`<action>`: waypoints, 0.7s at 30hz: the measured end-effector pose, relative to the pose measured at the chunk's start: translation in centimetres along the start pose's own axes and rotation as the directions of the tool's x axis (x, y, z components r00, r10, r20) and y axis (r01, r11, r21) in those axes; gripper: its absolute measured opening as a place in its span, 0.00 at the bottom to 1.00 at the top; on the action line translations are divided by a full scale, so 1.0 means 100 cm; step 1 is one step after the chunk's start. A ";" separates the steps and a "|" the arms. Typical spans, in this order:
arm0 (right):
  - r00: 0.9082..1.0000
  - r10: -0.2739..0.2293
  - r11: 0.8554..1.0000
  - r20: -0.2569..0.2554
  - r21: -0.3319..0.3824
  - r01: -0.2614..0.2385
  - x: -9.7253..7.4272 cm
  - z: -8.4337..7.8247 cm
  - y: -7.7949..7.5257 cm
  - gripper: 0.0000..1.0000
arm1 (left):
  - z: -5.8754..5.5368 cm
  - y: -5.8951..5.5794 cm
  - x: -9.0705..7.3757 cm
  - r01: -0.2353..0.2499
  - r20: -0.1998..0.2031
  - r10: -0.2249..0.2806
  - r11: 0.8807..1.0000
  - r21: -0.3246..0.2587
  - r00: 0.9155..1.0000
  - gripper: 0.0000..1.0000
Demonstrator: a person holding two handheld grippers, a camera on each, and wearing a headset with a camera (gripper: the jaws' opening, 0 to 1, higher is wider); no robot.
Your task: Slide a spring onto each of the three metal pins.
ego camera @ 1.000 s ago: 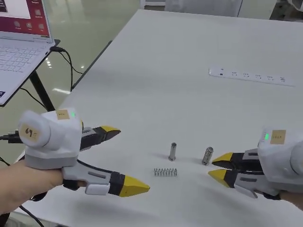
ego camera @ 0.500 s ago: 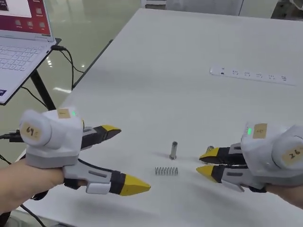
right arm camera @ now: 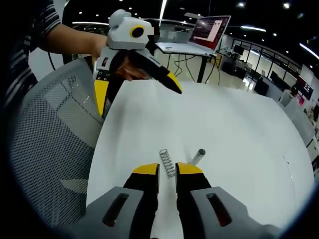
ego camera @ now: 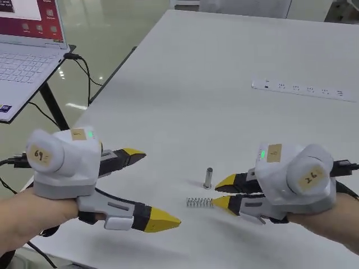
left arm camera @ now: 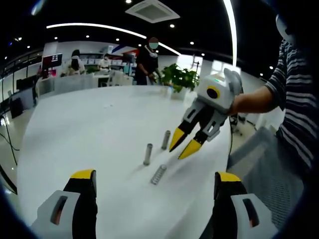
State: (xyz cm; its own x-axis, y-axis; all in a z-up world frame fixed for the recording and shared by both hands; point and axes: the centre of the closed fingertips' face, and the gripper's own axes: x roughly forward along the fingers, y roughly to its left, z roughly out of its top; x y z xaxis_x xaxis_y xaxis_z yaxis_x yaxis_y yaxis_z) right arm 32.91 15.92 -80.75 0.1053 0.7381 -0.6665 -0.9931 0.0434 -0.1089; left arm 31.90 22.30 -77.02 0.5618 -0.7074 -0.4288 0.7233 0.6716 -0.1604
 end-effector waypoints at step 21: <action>0.994 0.044 0.999 -0.100 -0.024 -0.047 0.037 -0.024 -0.001 0.10 | -0.003 0.004 -0.003 -0.007 -0.002 0.007 1.000 -0.008 1.000 0.95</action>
State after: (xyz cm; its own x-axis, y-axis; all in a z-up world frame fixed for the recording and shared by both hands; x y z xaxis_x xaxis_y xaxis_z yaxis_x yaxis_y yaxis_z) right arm 33.54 17.00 -85.00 0.0660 0.6685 -0.7408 -0.9954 -0.0076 -0.0955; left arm 31.89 22.86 -77.22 0.5661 -0.7021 -0.4318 0.7161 0.6784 -0.1642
